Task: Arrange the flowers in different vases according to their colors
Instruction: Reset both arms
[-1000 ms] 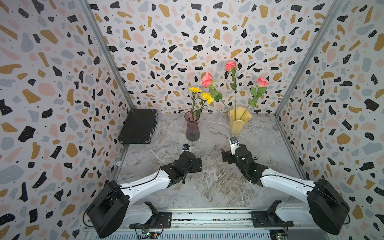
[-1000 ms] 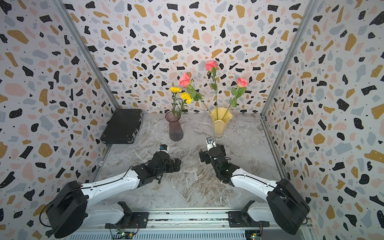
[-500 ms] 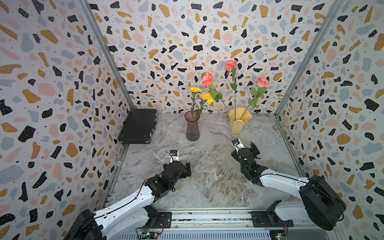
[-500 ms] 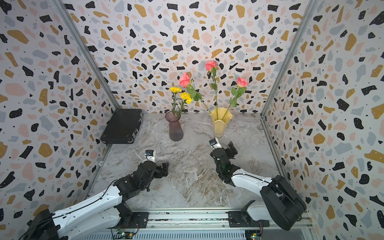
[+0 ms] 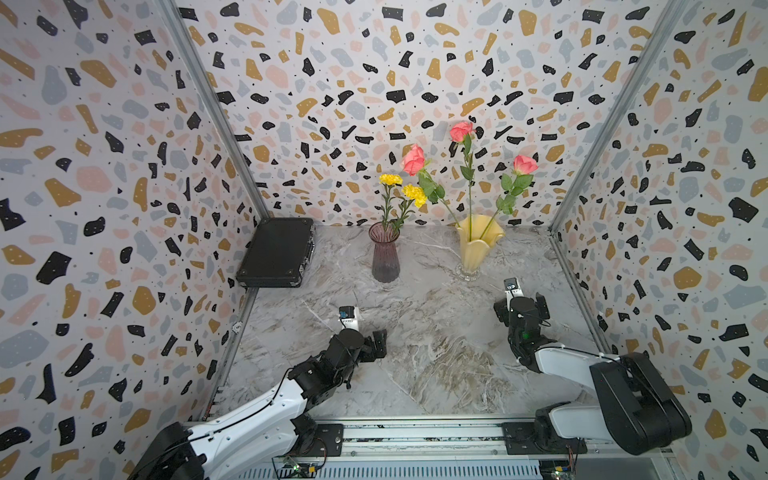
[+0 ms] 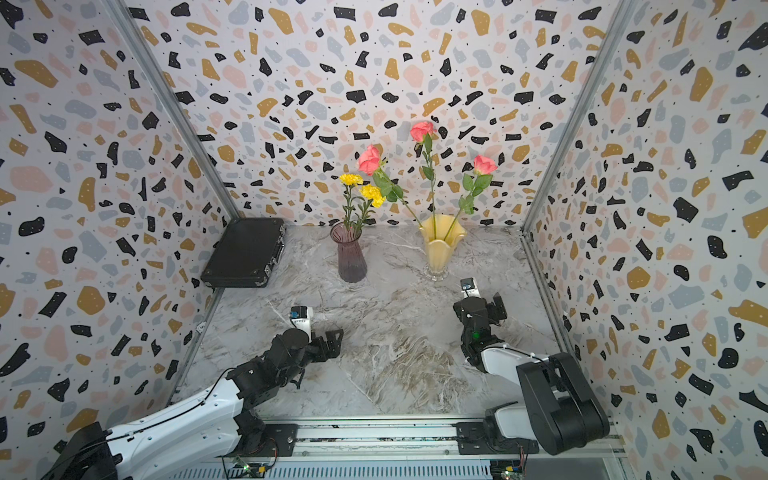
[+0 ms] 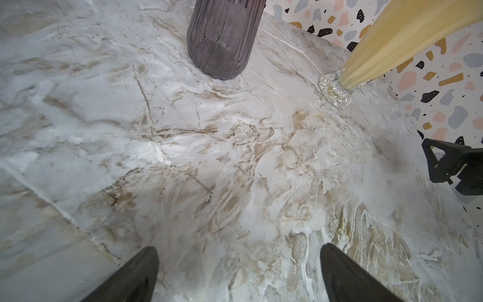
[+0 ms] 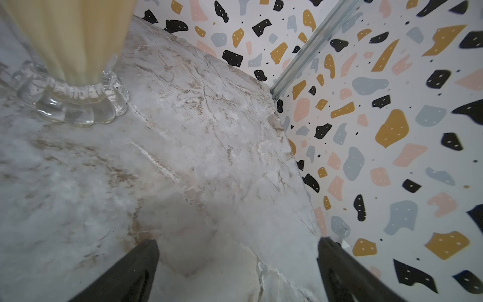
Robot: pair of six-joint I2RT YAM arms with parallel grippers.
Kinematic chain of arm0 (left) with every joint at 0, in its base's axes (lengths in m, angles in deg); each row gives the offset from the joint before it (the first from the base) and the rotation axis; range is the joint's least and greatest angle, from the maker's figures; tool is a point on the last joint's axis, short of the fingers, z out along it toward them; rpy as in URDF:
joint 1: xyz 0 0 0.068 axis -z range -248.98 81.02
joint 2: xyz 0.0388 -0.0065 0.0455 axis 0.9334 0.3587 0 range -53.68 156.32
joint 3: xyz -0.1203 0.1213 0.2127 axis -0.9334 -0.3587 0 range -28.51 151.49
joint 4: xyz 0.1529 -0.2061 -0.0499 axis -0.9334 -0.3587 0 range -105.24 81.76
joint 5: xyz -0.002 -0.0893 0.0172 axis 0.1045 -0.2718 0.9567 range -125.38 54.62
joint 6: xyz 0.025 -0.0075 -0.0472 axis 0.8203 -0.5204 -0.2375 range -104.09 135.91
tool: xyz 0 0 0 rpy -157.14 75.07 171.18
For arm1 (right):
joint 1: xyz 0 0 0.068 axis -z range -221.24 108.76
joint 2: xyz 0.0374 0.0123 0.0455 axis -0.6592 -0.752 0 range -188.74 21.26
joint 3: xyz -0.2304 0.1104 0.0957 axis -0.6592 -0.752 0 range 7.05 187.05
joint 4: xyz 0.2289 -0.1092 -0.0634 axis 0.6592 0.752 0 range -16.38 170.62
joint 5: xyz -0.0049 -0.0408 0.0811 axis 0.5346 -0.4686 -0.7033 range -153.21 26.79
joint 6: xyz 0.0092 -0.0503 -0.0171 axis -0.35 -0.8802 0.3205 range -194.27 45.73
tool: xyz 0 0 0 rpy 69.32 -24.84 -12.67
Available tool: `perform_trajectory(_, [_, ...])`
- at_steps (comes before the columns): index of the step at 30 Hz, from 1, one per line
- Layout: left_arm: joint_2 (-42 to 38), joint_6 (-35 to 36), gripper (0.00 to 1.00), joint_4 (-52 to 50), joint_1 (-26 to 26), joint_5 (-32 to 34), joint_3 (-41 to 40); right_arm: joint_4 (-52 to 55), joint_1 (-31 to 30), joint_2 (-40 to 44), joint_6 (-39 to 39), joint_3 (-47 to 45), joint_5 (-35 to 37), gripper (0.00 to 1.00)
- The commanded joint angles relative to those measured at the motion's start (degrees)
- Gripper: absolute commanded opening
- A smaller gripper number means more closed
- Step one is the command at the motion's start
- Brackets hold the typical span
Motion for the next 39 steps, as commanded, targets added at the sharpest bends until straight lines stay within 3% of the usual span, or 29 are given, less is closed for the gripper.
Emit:
perform_trajectory(1, [0.43, -0.86, 1.0, 1.39, 0.08, 0.25, 0.53, -7.13, 3.2, -4.54, 6.51, 1.16, -4.14, 1.0])
perform_trajectory(4, [1.7, -1.3, 0.99, 2.64, 0.07, -0.43, 0.14, -5.43, 7.51, -2.89, 10.44, 0.36, -11.01, 1.0])
perform_trajectory(8, [3.33, -1.24, 1.0, 3.06, 0.02, -1.03, 0.55, -21.88, 10.93, -7.94, 11.81, -5.76, -15.6, 1.0])
perform_trajectory(10, [4.01, -1.06, 1.0, 3.42, 0.08, -0.71, 0.55, -13.28, 10.94, -5.03, 12.88, -3.9, -15.88, 1.0])
perform_trajectory(12, [5.07, -1.37, 0.99, 4.24, 0.04, -0.31, 0.25, -15.61, 10.72, -7.59, 11.56, -2.77, -15.92, 1.0])
perform_trajectory(13, [5.68, -1.58, 0.99, 4.56, 0.03, -0.33, 0.16, -8.56, 10.63, -5.86, 12.17, -1.06, -16.85, 1.0])
perform_trajectory(15, [6.96, -2.35, 0.99, 5.06, 0.08, 0.02, 0.45, -14.53, 10.76, -7.63, 11.24, -2.11, -17.06, 1.0])
perform_trajectory(17, [8.14, -2.77, 0.99, 5.78, 0.06, 0.44, 1.21, -9.67, 10.67, -5.81, 11.93, -1.27, -17.13, 1.0])
perform_trajectory(23, [10.65, -2.14, 0.99, 7.79, 0.08, 8.24, 7.03, -13.26, 10.67, -7.05, 11.35, -1.99, -17.17, 1.0])
perform_trajectory(25, [11.71, 4.7, 0.99, 7.48, 0.08, 13.4, 10.73, -10.89, 10.66, -6.41, 11.74, -1.55, -17.19, 1.0])
perform_trajectory(28, [13.84, 20.52, 0.99, 8.26, 0.01, 25.89, 15.47, -11.59, 10.66, -6.51, 11.62, -1.64, -17.16, 1.0])
perform_trajectory(30, [15.45, 27.59, 0.99, 12.57, -0.03, 35.93, 16.28, -12.45, 10.67, -6.94, 11.37, -1.81, -17.27, 1.0])
perform_trajectory(32, [16.82, 35.52, 0.99, 19.74, -0.56, 41.23, 15.23, -11.82, 10.67, -6.66, 11.55, -1.69, -17.17, 1.0])
perform_trajectory(36, [20.0, 49.15, 0.99, 32.43, -4.69, 40.63, 10.79, -12.0, 10.67, -6.7, 11.44, -1.77, -17.14, 1.0])
perform_trajectory(39, [22.31, 54.98, 0.99, 40.92, -8.96, 40.17, 6.63, -12.21, 10.65, -6.79, 11.4, -1.77, -17.15, 1.0])
